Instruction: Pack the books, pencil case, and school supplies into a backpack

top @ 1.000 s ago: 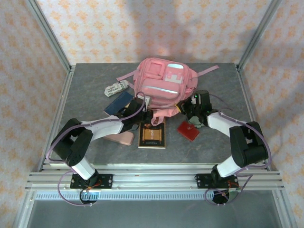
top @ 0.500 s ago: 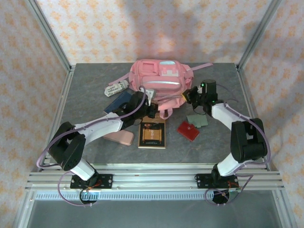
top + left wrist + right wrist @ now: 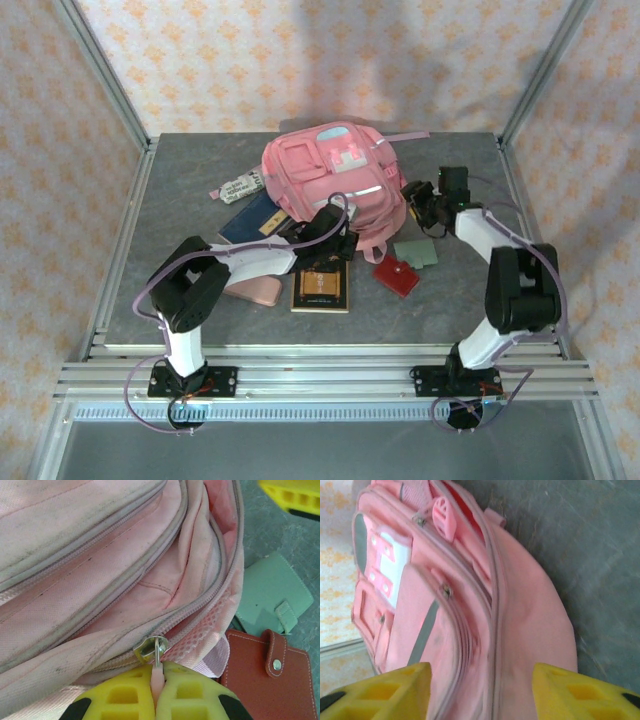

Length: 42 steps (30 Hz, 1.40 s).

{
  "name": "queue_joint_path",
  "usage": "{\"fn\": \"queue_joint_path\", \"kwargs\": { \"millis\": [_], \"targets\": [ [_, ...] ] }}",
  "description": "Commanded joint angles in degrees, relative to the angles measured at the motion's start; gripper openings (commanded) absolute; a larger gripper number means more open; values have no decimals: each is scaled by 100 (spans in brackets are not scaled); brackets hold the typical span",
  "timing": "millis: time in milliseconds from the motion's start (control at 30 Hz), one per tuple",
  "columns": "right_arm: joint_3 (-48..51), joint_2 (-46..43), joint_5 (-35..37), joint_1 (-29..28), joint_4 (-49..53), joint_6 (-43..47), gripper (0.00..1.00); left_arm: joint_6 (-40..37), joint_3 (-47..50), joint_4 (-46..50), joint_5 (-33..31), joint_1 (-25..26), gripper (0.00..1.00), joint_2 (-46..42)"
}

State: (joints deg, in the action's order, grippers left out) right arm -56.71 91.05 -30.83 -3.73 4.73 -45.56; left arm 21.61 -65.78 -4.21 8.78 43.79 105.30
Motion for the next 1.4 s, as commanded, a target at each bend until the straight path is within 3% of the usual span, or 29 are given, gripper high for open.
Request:
{"fn": "queue_joint_path", "kwargs": {
  "millis": [0, 233, 533, 600, 667, 700, 767, 833, 1000, 1367],
  "targets": [
    [387, -695, -136, -103, 307, 157, 58, 89, -228, -431, 11, 28, 0, -123],
    [1185, -1179, -326, -630, -135, -296, 59, 144, -155, -519, 106, 151, 0, -87],
    [1087, -448, -157, -1360, -1003, -888, 59, 125, -106, -582, 183, 299, 0, -128],
    [966, -239, -97, -1410, -1135, -945, 56, 82, -89, -581, 195, 352, 0, -149],
    [862, -39, -4, -1439, -1272, -965, 46, 54, -80, -581, 213, 412, 0, -172],
    [836, 39, 18, -1446, -1320, -972, 38, 54, -68, -575, 215, 419, 0, -176],
    [761, 225, 36, -1438, -1346, -945, 11, 79, -67, -539, 193, 429, 0, -183],
    [753, 306, 58, -1433, -1340, -946, 0, 69, -29, -474, 102, 429, 0, -209],
    [956, 67, 189, -1258, -1430, -963, 0, 157, 310, -414, -82, 231, 0, -426],
    [1227, -683, 398, -485, -1294, -799, 0, 150, 1621, -487, -304, -947, 0, -1385]
  ]
}}
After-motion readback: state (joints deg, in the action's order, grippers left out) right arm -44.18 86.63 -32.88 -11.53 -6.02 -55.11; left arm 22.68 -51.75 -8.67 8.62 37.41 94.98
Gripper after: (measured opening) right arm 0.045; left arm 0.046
